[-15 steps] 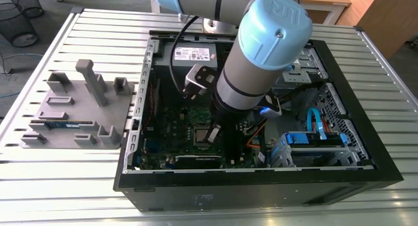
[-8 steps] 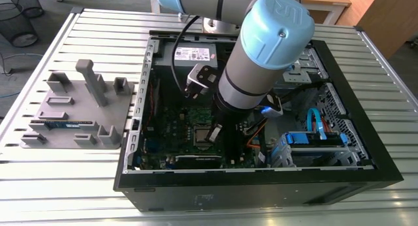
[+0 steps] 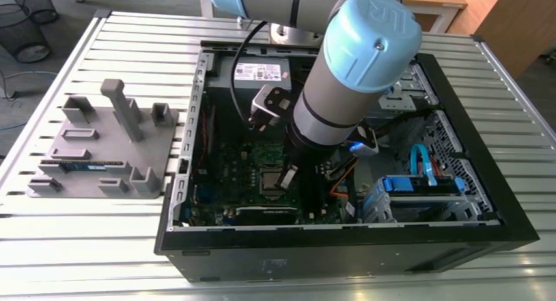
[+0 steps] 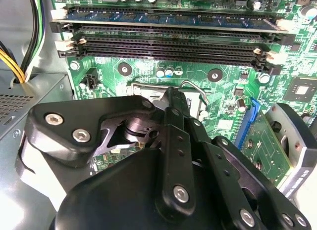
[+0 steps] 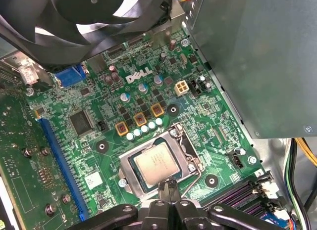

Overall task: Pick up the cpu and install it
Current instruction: 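Install the first cpu locking lever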

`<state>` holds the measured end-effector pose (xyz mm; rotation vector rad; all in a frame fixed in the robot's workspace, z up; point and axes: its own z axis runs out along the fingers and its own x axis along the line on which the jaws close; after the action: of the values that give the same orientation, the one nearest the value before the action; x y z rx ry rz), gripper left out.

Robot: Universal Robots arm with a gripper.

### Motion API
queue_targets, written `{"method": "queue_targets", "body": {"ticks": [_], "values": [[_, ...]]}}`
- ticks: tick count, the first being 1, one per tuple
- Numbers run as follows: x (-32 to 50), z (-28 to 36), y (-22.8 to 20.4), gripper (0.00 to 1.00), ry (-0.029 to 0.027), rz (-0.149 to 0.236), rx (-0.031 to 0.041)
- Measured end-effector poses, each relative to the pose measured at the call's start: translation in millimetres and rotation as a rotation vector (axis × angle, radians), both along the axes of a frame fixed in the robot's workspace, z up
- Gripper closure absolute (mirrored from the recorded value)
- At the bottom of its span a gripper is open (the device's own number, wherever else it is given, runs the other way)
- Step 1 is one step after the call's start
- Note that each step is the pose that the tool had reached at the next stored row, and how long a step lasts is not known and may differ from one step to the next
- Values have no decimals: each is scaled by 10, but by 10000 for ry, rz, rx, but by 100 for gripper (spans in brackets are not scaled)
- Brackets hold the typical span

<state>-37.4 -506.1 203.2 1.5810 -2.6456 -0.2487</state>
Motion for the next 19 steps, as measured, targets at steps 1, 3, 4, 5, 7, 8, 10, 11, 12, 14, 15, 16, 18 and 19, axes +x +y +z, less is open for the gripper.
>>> {"method": "queue_targets", "body": {"ticks": [1,3,4,5,7,8,10,11,12,14,15,16,18,19], "values": [[0,0,0,89,0,0,1],[0,4,2,89,0,0,2],[0,8,3,89,0,-1,2],[0,11,6,89,0,-2,2],[0,18,12,89,0,-2,0],[0,21,16,89,0,-3,0],[0,26,24,89,0,-4,0],[0,28,26,89,1,-6,0],[0,27,28,89,0,-10,2],[5,27,30,89,0,-24,4],[10,27,30,89,1,-31,3],[17,27,31,89,0,-38,2],[27,27,30,89,0,-52,2],[27,25,31,89,0,-58,2]]}}
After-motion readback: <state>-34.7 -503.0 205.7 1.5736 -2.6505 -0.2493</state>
